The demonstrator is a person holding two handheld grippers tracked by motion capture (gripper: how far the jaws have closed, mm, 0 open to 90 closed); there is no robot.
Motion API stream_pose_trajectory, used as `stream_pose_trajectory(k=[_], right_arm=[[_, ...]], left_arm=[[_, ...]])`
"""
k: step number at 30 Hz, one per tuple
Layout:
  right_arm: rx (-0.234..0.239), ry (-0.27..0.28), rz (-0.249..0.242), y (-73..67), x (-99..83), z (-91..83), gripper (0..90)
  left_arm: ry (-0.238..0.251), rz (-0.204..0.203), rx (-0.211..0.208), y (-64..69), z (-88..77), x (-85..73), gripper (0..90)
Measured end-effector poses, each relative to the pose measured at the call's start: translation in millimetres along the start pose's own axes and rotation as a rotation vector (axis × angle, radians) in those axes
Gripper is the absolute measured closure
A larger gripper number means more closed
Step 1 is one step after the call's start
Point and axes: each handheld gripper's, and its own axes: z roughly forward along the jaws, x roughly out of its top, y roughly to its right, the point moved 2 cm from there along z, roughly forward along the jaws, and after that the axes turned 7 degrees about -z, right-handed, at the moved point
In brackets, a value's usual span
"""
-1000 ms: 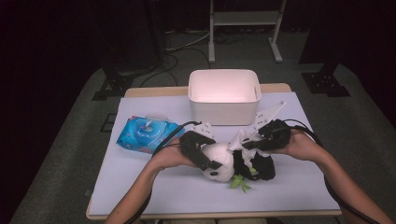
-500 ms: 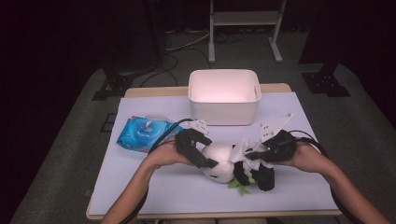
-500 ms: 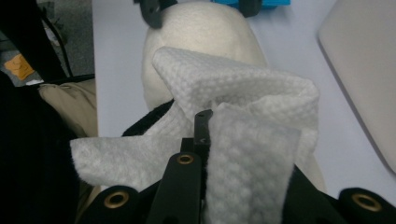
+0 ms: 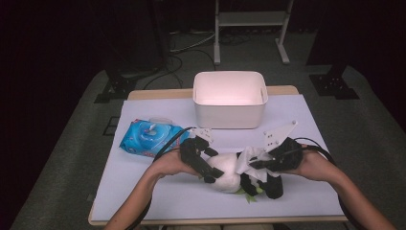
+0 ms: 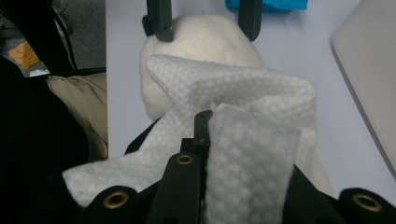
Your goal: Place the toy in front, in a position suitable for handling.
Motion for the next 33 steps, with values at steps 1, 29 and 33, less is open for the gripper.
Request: stream_pose_trajectory(k=[1, 29, 33], right_arm=[[0.004, -0.002, -0.003, 0.8, 2.6, 0.9, 82.6], [0.009, 0.011, 0.04, 0.4, -12.9, -8.1, 82.4], [0.014, 0.006, 0.035, -1.7, -14.0, -5.2, 82.5]], left_arm=[[-0.007, 0.006, 0.005, 1.1, 0.5, 0.4, 15.6], [-0.026, 0.02, -0.006, 14.9, 9.3, 4.1, 6.5], [-0.045, -0.005, -0.012, 12.9, 17.0, 7.3, 1.6]])
